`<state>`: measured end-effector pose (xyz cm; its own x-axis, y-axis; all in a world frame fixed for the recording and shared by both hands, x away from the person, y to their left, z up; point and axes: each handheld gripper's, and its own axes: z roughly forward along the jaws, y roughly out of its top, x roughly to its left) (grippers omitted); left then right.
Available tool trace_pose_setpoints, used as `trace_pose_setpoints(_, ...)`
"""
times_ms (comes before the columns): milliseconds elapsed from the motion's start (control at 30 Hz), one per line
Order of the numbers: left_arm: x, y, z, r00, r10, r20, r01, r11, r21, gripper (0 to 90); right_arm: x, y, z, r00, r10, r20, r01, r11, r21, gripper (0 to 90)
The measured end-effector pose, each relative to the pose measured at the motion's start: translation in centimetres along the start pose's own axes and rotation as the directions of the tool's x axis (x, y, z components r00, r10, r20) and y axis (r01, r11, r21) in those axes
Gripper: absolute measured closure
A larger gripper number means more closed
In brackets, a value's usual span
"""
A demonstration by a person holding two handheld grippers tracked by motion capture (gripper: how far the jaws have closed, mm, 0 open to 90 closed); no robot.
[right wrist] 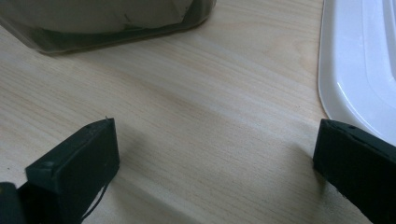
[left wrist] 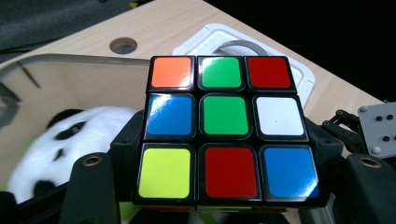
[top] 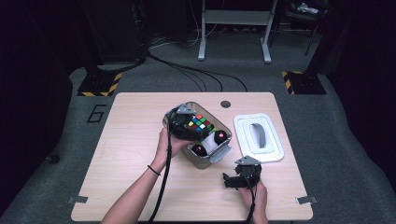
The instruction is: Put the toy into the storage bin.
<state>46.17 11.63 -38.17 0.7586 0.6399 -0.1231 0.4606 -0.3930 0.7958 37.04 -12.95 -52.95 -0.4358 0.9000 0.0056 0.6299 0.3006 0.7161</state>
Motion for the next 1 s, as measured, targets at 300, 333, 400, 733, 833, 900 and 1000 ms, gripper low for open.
trace_pose_setpoints(300,-1.6,-0.6,2.0,0.9997,0.004,0.024,-0.006,0.9987,0.051,33.8,0.0,0.0,0.0,1.0000,0.000,-0.003,0.000,1.000,0.001,0.0)
trace_pose_setpoints(333,-1.8,-0.6,2.2,0.9997,0.005,0.025,-0.007,0.9982,0.059,33.8,0.0,0.0,0.0,1.0000,0.000,-0.003,0.000,1.000,0.001,0.0)
trace_pose_setpoints(400,-2.0,-0.9,2.6,0.9997,0.012,0.020,-0.014,0.9973,0.072,33.6,0.0,0.0,0.0,1.0000,-0.002,-0.003,0.002,1.000,-0.001,0.0)
trace_pose_setpoints(733,-3.2,-0.2,1.2,0.9978,0.054,0.038,-0.057,0.9950,0.083,23.2,0.1,0.0,0.0,1.0000,0.003,0.002,-0.003,1.000,-0.002,0.0)
trace_pose_setpoints(833,-3.4,0.6,0.0,0.9964,0.069,0.049,-0.071,0.9958,0.057,24.0,0.0,0.0,0.0,1.0000,-0.003,-0.003,0.003,1.000,0.000,0.0)
trace_pose_setpoints(900,-3.3,1.0,-0.5,0.9952,0.082,0.054,-0.084,0.9956,0.042,26.2,0.1,0.0,0.0,1.0000,0.002,-0.003,-0.002,1.000,0.003,0.0)
trace_pose_setpoints(1000,-2.7,1.3,-0.1,0.9962,0.075,0.044,-0.077,0.9957,0.051,34.9,0.0,0.0,0.0,1.0000,-0.005,-0.003,0.005,1.000,-0.001,0.0)
